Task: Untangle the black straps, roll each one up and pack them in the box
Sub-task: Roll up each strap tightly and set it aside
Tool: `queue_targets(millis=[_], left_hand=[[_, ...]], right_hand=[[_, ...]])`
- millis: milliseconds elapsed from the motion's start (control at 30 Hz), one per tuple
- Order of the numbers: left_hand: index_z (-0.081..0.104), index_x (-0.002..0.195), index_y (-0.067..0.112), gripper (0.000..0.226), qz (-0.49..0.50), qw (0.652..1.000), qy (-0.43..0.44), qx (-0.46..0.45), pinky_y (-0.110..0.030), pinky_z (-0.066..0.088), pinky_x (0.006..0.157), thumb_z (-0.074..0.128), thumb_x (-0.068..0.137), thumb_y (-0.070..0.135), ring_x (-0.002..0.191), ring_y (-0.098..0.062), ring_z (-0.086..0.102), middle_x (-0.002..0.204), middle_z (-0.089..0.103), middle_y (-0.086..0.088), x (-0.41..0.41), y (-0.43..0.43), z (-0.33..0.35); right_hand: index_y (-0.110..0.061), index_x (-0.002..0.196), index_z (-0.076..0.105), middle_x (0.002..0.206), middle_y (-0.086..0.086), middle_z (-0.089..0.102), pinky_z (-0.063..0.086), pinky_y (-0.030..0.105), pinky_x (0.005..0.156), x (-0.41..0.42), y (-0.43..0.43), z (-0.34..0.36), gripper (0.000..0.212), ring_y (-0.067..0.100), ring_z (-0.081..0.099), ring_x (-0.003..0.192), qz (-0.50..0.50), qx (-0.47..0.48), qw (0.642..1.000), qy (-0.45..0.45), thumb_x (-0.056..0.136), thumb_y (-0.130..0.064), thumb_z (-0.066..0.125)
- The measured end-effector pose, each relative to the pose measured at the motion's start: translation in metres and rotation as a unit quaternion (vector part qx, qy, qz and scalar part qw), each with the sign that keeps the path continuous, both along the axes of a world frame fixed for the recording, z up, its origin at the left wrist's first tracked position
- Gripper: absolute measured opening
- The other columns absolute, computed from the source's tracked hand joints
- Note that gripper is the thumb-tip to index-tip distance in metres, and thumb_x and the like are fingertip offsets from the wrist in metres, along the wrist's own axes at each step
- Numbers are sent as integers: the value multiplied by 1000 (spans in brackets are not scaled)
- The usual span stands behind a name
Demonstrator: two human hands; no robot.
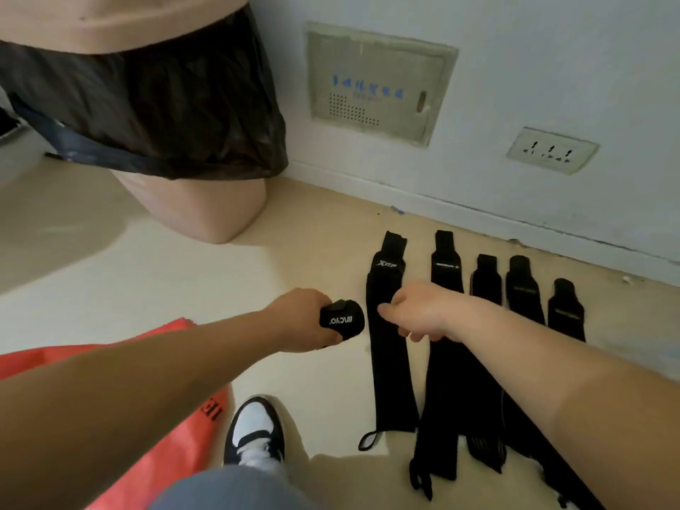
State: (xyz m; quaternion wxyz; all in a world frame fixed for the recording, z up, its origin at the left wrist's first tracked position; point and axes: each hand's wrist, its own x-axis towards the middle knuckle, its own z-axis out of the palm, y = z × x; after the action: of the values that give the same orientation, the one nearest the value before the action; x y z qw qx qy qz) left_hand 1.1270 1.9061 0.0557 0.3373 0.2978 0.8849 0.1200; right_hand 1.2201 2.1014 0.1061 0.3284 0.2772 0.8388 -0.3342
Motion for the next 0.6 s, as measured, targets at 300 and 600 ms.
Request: queue_targets(millis=[300, 600], left_hand=[[61, 115, 24, 37, -94, 982, 87, -141, -32, 45, 70, 59, 93, 53, 96, -23, 58, 101, 57, 2, -20, 43, -109], [57, 138, 22, 49, -139, 935, 151, -288, -39, 42, 93, 63, 93, 39, 124, -28, 47, 137, 48, -6, -16, 62, -164]], right_hand=[[-9, 82, 59, 80, 8, 53, 35, 22, 47, 12, 29, -146, 35, 16, 44, 62, -88, -7, 995, -56, 111, -24, 45], [12, 130, 65, 128, 27, 68, 57, 40, 93, 47, 47, -191, 48, 36, 68, 109, -206, -70, 974, -68, 111, -30, 51]])
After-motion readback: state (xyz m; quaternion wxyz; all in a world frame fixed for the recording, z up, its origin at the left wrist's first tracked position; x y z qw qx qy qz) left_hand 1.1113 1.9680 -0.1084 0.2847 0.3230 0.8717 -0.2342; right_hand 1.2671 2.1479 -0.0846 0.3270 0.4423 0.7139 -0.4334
